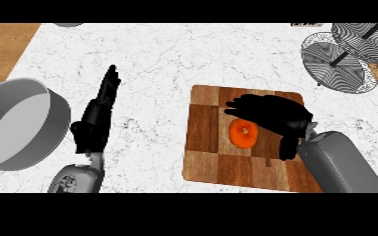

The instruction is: Pick the squash from the cutting board and place it in the tiered basket

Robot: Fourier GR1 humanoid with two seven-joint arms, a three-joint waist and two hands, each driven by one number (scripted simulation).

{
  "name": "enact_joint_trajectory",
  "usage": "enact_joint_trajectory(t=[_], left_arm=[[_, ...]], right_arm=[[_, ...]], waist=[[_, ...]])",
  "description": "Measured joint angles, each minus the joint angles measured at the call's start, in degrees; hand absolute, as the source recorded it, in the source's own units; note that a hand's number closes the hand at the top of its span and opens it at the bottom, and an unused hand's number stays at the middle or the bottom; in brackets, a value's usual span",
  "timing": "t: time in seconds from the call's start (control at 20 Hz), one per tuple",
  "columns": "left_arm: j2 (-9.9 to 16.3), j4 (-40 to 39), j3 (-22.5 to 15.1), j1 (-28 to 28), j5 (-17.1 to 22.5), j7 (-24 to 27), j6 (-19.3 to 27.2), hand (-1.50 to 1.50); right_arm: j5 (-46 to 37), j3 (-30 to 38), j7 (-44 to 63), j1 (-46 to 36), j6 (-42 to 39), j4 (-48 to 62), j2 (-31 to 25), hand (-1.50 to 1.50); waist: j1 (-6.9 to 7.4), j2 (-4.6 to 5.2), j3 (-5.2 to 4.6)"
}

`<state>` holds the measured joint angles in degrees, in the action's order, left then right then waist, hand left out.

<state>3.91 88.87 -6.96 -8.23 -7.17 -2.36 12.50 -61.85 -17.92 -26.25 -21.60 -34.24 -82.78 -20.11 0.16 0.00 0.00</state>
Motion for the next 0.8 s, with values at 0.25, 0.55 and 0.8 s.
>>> enact_joint_trajectory(t=[0.25, 0.55, 0.8], left_arm=[[-0.21, 1.56, 0.23, 0.73, -0.64, -0.87, -0.56, 0.00], [-1.09, 2.60, 0.30, 1.14, -1.29, -1.26, -1.09, 0.00], [-1.26, 1.31, 1.33, 0.49, -1.49, -0.61, -1.77, 0.00]], right_arm=[[-1.36, -0.24, 0.48, 0.46, -0.47, 0.47, 2.03, -1.50], [-3.12, 0.20, -0.77, 0.82, 0.31, 2.39, 3.57, -1.50], [-4.12, 0.81, -2.35, 1.88, 2.23, 4.76, 4.73, -1.50]], waist=[[-0.01, -0.02, 0.00], [-0.01, -0.01, 0.01], [-0.05, 0.00, 0.00]])
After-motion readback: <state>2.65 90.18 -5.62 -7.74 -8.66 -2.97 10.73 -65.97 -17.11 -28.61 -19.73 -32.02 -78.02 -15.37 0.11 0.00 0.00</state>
